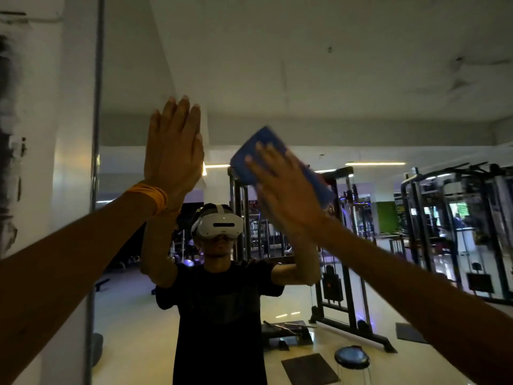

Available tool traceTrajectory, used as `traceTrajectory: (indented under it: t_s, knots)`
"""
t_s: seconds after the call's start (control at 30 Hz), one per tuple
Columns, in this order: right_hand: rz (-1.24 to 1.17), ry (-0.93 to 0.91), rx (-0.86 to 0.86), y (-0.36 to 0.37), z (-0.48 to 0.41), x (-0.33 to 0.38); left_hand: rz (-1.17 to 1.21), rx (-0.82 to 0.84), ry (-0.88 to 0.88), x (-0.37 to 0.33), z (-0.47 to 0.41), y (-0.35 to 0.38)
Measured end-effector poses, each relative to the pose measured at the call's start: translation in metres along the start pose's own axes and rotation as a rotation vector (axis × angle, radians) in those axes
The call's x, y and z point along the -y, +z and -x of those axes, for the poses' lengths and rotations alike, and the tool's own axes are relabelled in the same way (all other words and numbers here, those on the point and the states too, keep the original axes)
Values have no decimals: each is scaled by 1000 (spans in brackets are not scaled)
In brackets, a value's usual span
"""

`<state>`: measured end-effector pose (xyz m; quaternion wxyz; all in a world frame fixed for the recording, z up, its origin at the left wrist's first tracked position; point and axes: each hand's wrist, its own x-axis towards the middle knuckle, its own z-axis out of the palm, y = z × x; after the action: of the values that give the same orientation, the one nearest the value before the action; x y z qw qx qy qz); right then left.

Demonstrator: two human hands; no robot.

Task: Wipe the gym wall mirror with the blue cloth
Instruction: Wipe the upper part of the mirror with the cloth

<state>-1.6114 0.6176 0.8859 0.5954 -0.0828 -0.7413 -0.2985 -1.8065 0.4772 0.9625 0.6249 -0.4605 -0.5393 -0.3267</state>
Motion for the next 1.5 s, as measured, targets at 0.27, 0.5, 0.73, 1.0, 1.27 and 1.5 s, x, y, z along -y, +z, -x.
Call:
traceTrajectory:
  t_s: [0.27, 0.5, 0.73, 1.0, 1.27, 1.5]
  knots:
    - [-76, 197, -148, -36, 11, -119, 93, 99, 75, -46, 31, 6]
    - [-52, -402, -25, -3, 105, -83, 119, 98, 92, -103, 31, 25]
    - [-27, 427, -125, -59, 68, -189, 4, 123, 96, -116, 43, 38]
    - [73, -252, 103, -19, 140, -145, 51, 96, 15, -139, 57, 44]
    - [-76, -166, 97, 24, 196, -48, 108, 87, 15, -144, 110, 39]
    - [15, -148, 57, -15, 148, -124, 40, 147, 44, -126, 148, 30]
